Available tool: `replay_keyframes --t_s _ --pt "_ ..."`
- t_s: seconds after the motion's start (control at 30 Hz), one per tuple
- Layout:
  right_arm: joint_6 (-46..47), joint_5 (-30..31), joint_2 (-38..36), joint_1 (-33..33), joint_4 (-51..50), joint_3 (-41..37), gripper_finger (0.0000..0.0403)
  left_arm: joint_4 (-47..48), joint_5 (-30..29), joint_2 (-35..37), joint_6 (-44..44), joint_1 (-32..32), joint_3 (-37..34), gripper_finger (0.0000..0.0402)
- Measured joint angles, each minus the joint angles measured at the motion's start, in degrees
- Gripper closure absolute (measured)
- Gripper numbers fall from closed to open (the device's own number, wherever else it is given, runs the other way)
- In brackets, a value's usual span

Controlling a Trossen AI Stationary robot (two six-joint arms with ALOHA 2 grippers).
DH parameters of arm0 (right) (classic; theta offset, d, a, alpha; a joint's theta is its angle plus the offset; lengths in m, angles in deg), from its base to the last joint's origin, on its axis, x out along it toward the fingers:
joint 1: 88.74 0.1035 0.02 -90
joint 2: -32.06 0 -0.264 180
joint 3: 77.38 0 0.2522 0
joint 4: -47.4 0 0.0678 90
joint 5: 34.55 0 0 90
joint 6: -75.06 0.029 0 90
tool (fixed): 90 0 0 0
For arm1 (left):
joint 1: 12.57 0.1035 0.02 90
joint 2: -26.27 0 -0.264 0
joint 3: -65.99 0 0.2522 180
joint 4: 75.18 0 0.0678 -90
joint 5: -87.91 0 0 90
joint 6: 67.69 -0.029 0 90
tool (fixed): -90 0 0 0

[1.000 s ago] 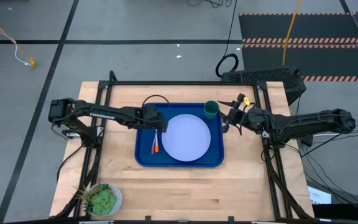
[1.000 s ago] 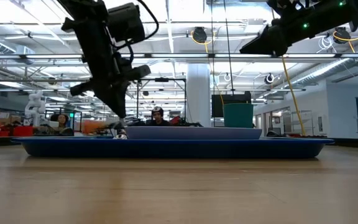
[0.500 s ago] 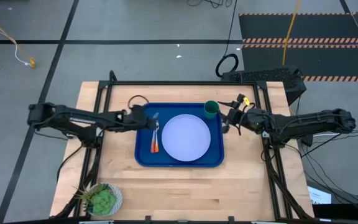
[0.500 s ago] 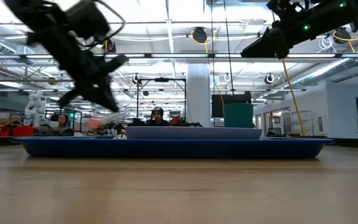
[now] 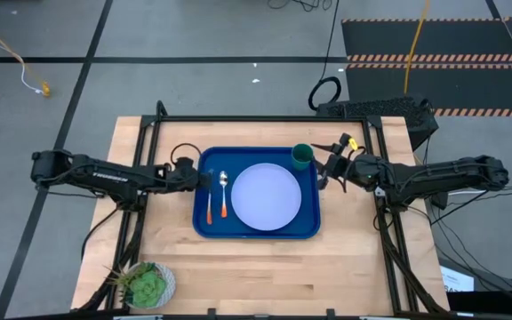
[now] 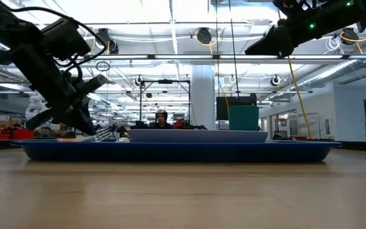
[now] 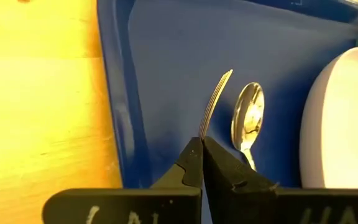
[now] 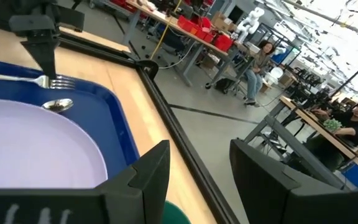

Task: Pick and place plate/cup/fork/spoon on tray
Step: Put the orange fork to the left of the orange spoon on the blue serving tray

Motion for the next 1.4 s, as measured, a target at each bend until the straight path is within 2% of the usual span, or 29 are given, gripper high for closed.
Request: replay_keyframes --t_s 0.23,0.57,0.7,0.97,1.2,1.4 --pt "-0.39 0.00 -0.02 0.00 0.18 0.00 0.0243 -0.22 -0.03 0.04 0.17 0.00 -0.33 0.0391" --pt "-0.26 0.00 -0.02 0.00 0.31 0.00 0.0243 0.96 -0.02 -1.69 0.23 0.00 -0.31 0.0299" --pt "-0.26 -0.02 -0.02 0.00 0.31 0.00 0.0243 0.77 -0.02 -1.92 0.15 0.00 -0.31 0.0276" --pt "-0.24 -0.02 -0.02 0.00 0.31 0.00 0.0243 4.79 -0.67 -1.81 2.71 0.00 -0.07 0.0271" --pt "-0.24 -0.02 -0.02 0.00 0.31 0.00 0.0243 -0.04 -0.52 -1.99 1.59 0.00 -0.35 0.0270" --pt "-0.28 -0.02 -0.02 0.00 0.43 0.00 0.0243 2.14 -0.48 -1.97 1.81 0.00 -0.05 0.0270"
